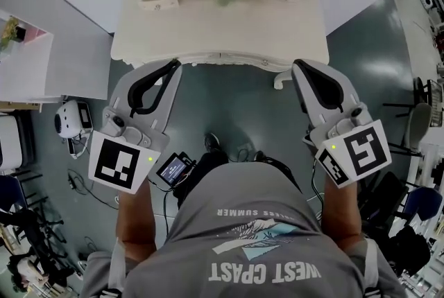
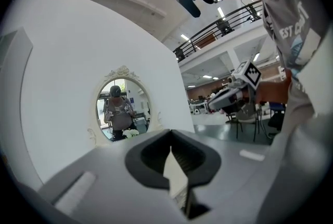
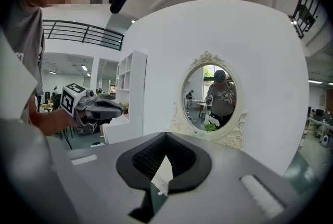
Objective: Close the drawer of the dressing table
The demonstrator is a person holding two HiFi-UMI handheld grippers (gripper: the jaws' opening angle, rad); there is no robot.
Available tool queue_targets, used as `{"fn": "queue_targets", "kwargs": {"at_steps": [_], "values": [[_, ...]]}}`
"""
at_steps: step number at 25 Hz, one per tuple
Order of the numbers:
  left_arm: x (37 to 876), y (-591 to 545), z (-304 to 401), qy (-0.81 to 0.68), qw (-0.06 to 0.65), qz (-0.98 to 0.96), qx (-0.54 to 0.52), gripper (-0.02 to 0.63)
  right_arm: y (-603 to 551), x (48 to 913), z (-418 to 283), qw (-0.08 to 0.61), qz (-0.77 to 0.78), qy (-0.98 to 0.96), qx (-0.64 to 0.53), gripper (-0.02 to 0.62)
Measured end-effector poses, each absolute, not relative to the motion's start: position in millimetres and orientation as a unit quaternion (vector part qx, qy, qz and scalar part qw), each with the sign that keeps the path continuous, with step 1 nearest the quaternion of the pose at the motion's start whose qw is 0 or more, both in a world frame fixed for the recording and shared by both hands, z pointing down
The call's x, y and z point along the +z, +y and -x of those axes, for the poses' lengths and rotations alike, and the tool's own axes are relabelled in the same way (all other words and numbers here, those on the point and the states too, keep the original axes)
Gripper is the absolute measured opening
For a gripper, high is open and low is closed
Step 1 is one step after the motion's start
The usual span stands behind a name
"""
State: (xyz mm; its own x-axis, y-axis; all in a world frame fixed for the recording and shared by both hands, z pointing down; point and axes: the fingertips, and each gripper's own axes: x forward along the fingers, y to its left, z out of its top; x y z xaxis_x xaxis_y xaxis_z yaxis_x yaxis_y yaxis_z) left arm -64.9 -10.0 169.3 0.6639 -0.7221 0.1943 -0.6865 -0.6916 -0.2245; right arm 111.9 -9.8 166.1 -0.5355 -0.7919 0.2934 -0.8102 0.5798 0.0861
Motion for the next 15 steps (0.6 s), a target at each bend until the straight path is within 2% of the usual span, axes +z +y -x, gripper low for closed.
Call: {"fn": "queue_targets", "kwargs": {"at_steps": [15], "values": [[168, -61, 150, 0.402, 0.062, 0.907, -0.108, 0.003, -63, 163, -33, 0.175, -0.455, -0.873, 0.013, 0.0]]}}
